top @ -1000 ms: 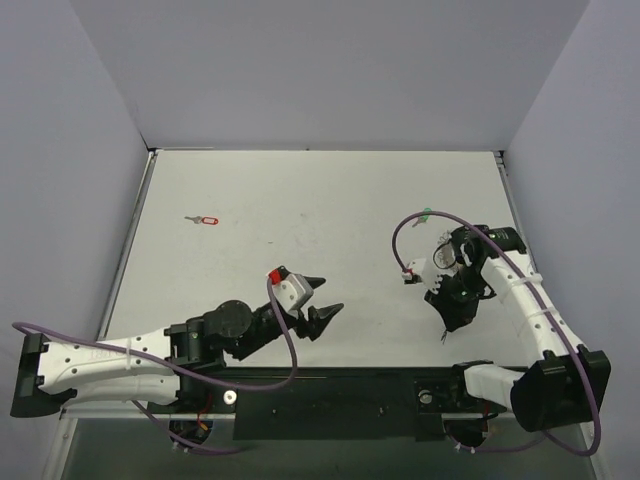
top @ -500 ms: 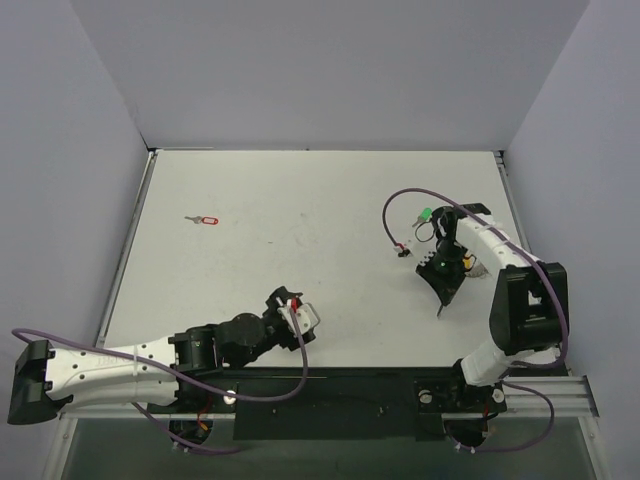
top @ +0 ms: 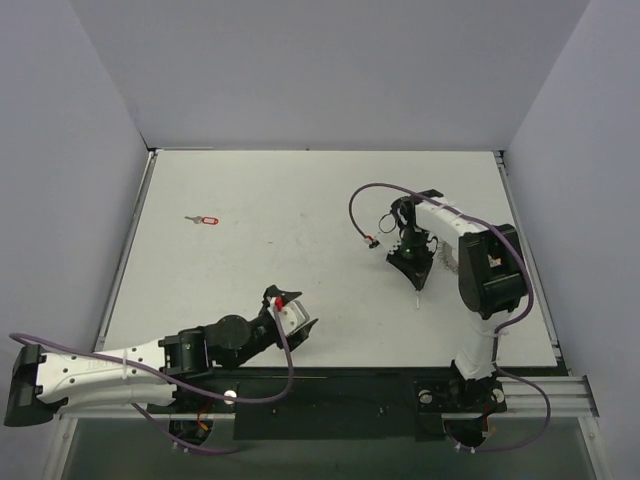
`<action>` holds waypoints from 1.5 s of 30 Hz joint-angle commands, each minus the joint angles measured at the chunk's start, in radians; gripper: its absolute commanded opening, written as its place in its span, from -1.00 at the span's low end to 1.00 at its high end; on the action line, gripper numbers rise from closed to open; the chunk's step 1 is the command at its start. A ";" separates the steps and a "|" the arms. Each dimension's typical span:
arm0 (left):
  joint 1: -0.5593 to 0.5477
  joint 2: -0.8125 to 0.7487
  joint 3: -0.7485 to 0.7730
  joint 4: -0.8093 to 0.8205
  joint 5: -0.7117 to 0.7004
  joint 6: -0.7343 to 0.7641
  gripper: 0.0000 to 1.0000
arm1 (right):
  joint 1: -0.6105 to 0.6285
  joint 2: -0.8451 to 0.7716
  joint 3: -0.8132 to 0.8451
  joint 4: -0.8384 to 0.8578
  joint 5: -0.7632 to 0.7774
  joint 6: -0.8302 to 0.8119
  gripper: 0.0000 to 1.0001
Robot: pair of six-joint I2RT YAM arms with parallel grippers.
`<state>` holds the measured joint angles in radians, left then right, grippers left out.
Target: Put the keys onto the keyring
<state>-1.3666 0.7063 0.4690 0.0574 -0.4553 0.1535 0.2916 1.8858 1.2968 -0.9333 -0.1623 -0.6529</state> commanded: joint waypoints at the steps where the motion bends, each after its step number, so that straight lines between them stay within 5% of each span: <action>1: -0.005 -0.053 -0.030 0.076 0.018 -0.121 0.44 | 0.032 0.048 0.061 -0.058 0.044 0.035 -1.00; 22: -0.006 -0.060 -0.090 0.177 0.010 -0.365 0.44 | 0.130 0.173 0.140 -0.059 0.089 0.070 -1.00; 45: -0.006 -0.073 -0.079 0.160 0.020 -0.416 0.44 | 0.123 0.061 0.134 -0.058 0.069 0.085 -0.58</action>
<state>-1.3674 0.6468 0.3706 0.1772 -0.4416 -0.2501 0.4248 2.0434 1.4170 -0.9371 -0.0933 -0.5758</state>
